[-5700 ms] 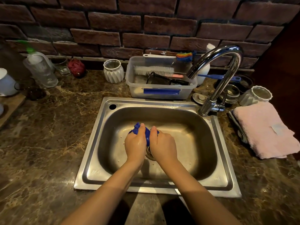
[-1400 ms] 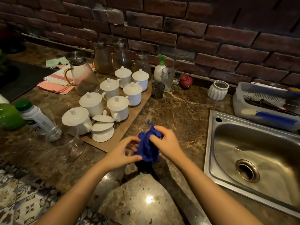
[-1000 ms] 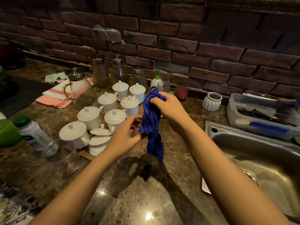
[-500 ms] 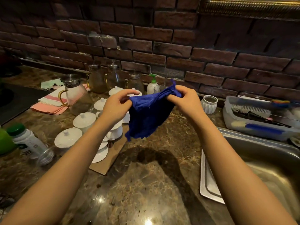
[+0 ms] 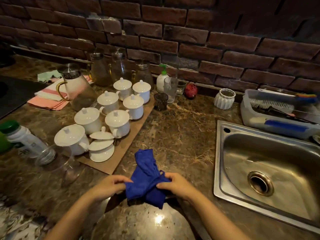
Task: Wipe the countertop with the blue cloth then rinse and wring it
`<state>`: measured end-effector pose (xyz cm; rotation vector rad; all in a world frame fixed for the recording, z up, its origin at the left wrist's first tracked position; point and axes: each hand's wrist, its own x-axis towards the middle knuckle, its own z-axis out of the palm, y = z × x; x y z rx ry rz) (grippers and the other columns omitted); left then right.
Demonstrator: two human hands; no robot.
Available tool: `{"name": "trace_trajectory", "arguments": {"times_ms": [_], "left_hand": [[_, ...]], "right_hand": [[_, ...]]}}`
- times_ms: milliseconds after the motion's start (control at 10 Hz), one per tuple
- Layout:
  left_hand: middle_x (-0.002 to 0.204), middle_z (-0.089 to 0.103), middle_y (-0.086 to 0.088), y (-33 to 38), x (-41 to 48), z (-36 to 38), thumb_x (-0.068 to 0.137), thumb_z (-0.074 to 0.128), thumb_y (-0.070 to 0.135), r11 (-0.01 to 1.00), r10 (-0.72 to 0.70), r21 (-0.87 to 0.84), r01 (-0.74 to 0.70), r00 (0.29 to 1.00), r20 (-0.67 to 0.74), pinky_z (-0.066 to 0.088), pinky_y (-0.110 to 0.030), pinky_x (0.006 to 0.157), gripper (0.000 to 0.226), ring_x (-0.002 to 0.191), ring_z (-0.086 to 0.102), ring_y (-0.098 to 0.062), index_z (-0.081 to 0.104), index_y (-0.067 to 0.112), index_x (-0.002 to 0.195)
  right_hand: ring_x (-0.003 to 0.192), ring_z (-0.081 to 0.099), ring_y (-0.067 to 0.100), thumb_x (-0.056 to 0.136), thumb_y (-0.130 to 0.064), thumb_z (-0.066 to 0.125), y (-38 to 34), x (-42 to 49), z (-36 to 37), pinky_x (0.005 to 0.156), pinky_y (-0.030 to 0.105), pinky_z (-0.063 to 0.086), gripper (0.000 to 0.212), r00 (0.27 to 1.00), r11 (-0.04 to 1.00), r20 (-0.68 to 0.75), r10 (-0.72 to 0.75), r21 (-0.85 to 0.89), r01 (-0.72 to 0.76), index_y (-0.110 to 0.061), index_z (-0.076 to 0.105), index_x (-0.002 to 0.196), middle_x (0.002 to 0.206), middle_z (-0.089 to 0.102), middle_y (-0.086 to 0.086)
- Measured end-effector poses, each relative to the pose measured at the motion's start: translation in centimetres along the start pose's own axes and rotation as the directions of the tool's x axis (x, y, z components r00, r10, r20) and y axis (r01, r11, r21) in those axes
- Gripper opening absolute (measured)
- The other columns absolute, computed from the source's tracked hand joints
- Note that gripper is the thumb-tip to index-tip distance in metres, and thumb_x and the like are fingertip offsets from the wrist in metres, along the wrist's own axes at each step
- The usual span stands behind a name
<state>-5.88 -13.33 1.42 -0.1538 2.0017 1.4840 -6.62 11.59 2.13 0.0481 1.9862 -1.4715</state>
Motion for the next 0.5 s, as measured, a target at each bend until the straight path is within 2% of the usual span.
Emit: {"name": "trace_trajectory", "arguments": {"times_ms": [100,200,300,400,500], "left_hand": [[0.073,0.068,0.000,-0.1,0.8,-0.7,0.081,0.065,0.013,0.994,-0.075,-0.087,0.066,0.991,-0.112,0.039,-0.022,0.061,0.008,0.066,0.054,-0.011,0.073,0.015,0.082],[0.066,0.059,-0.002,1.5,2.7,-0.7,0.092,0.049,0.005,0.997,-0.013,-0.080,-0.015,0.941,-0.339,0.035,-0.023,0.055,0.024,0.062,0.047,-0.013,0.067,0.013,0.079],[0.080,0.061,-0.010,3.0,4.8,0.0,0.093,0.049,0.012,0.971,-0.090,-0.237,-0.031,0.870,-0.484,0.041,-0.027,0.057,0.020,0.075,0.054,-0.021,0.064,0.012,0.080],[0.076,0.053,-0.009,3.8,5.9,0.6,0.096,0.046,0.017,0.915,-0.229,-0.404,0.021,0.850,-0.474,0.046,-0.026,0.047,0.018,0.065,0.050,-0.017,0.051,0.014,0.079],[0.078,0.057,-0.010,3.2,5.7,0.4,0.097,0.043,0.017,0.891,-0.252,-0.453,-0.003,0.827,-0.503,0.053,-0.030,0.054,0.010,0.067,0.055,-0.020,0.050,0.011,0.094]], "right_hand": [[0.057,0.059,-0.002,0.087,-0.003,0.060,-0.1,1.5,1.0,0.056,0.015,0.047,0.018,0.995,1.000,-0.095,-0.025,0.002,0.026,-0.018,0.056,0.078,0.073,0.059,-0.003],[0.076,0.056,0.015,0.086,-0.008,0.062,-2.2,3.6,0.5,0.060,0.016,0.042,0.010,0.955,0.987,-0.255,-0.154,-0.093,0.134,-0.014,0.055,0.083,0.074,0.057,-0.002],[0.079,0.052,0.016,0.085,-0.013,0.064,-4.4,5.7,-0.3,0.058,0.021,0.036,0.015,0.892,0.966,-0.393,-0.222,-0.211,0.148,-0.009,0.058,0.098,0.074,0.055,-0.004],[0.095,0.059,0.022,0.086,-0.019,0.062,-4.6,7.2,-1.0,0.077,0.027,0.042,0.039,0.888,0.969,-0.445,-0.115,-0.246,0.003,-0.006,0.052,0.121,0.095,0.064,0.007],[0.110,0.056,0.025,0.087,-0.021,0.060,-2.8,6.3,-0.8,0.086,0.027,0.042,0.046,0.899,0.955,-0.434,-0.051,-0.283,-0.083,-0.007,0.046,0.129,0.118,0.062,0.010]]}}
